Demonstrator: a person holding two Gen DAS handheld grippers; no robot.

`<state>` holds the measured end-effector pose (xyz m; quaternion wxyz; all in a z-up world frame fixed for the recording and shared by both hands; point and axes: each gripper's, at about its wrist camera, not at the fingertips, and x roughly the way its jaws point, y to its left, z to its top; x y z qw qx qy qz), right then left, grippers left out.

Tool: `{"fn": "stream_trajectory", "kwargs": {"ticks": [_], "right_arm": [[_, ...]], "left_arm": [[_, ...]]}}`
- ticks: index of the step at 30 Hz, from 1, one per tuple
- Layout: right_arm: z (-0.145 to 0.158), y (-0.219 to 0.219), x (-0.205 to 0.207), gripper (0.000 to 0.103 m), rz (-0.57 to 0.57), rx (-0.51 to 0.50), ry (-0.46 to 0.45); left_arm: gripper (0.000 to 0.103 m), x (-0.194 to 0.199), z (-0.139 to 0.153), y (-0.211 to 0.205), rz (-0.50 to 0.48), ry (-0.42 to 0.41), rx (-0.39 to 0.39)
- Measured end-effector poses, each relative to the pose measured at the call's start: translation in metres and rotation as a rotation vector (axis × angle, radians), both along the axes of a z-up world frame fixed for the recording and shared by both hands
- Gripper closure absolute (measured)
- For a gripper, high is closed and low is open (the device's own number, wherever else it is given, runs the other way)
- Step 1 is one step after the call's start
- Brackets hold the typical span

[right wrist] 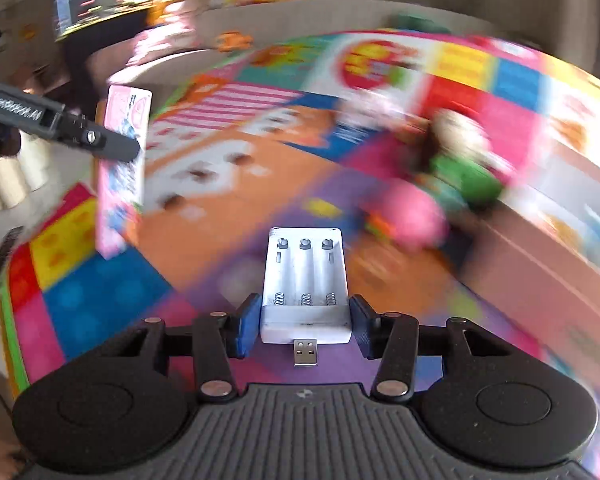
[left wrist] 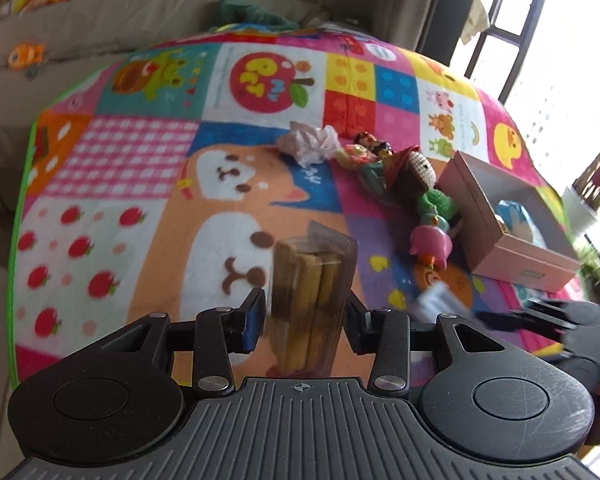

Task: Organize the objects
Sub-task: 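Grasp the clear biscuit tube with the left tool while the right tool grasps the pink card package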

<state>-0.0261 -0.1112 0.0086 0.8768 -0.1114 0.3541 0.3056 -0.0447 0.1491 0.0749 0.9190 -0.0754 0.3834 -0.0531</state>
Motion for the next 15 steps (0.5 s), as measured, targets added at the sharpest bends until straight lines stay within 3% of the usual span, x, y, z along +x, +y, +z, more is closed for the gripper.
{"fn": "stream_trajectory", "kwargs": {"ticks": [2, 3, 6, 9, 11, 15], "right_arm": [[-0.003, -0.028, -0.015, 0.054, -0.074, -0.023, -0.038], [-0.004, -0.04, -0.022, 0.046, -0.108, -0.029, -0.055], [-0.009, -0.069, -0.036, 0.025, -0.195, -0.016, -0.088], [-0.011, -0.091, -0.039, 0.021, -0.255, 0.048, -0.078], [-0.011, -0.096, -0.033, 0.016, -0.278, 0.081, -0.066], [-0.01, -0.107, -0.031, 0.015, -0.274, 0.113, -0.029]], "left_arm": [[0.062, 0.015, -0.01, -0.022, -0.036, 0.017, -0.014], [0.059, 0.023, -0.017, -0.033, -0.061, 0.038, -0.036], [0.063, 0.033, -0.023, -0.059, -0.131, 0.034, -0.068], [0.063, 0.029, -0.01, -0.058, -0.147, -0.036, -0.045], [0.063, 0.023, -0.004, -0.048, -0.14, -0.042, -0.019], [0.065, -0.003, -0.001, -0.025, -0.167, -0.038, -0.018]]}}
